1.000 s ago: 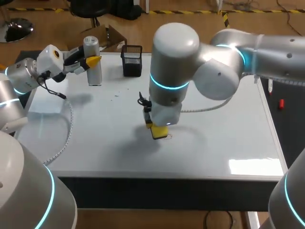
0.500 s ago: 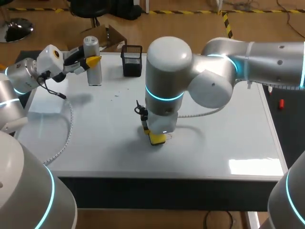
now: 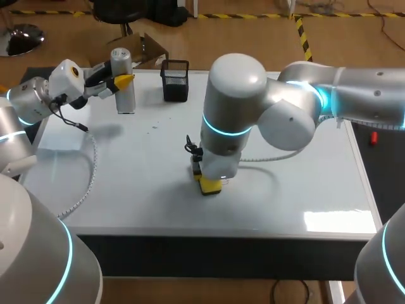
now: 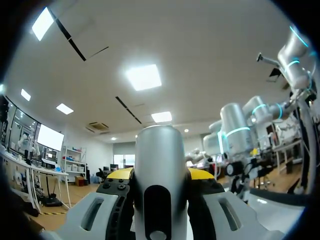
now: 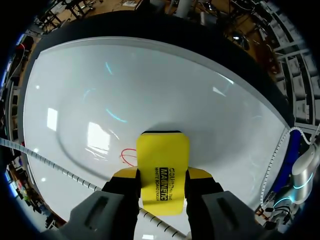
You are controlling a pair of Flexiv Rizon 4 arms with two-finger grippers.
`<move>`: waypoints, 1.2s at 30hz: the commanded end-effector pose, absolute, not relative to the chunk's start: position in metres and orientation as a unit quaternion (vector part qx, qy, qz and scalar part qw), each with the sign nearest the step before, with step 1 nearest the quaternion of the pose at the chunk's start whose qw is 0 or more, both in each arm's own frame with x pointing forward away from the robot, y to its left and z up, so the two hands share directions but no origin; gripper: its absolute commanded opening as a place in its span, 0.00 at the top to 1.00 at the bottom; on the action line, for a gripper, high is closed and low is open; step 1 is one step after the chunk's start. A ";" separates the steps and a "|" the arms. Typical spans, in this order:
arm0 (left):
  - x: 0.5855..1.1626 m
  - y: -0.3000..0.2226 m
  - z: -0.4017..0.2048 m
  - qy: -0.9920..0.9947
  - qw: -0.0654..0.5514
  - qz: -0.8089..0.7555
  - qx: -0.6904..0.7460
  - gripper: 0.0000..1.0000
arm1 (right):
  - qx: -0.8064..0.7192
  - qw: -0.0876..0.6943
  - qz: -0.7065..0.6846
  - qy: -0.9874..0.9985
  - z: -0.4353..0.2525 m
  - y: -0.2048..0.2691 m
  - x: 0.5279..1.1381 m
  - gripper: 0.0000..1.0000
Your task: Pick up the inspection probe, press it on each red-marked spot on the whiteboard one by one, put down the probe, pick up the eraser, and wipe off all the red marks.
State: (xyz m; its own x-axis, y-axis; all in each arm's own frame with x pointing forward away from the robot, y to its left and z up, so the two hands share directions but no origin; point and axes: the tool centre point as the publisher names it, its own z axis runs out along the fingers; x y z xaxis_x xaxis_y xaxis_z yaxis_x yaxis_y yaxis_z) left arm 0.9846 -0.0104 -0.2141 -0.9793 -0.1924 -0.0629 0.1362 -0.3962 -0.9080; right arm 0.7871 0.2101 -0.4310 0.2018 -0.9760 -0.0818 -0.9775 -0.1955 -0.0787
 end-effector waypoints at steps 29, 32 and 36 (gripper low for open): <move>0.984 -0.010 -0.213 0.540 0.099 -0.835 -0.026 1.00 | -0.731 0.017 0.008 0.682 -0.460 0.149 0.791 1.00; 0.984 -0.010 -0.213 0.540 0.099 -0.835 -0.026 1.00 | -0.725 0.015 0.006 0.688 -0.459 0.140 0.791 1.00; 0.984 -0.010 -0.213 0.540 0.099 -0.835 -0.026 1.00 | -0.721 0.011 0.003 0.693 -0.458 0.130 0.791 1.00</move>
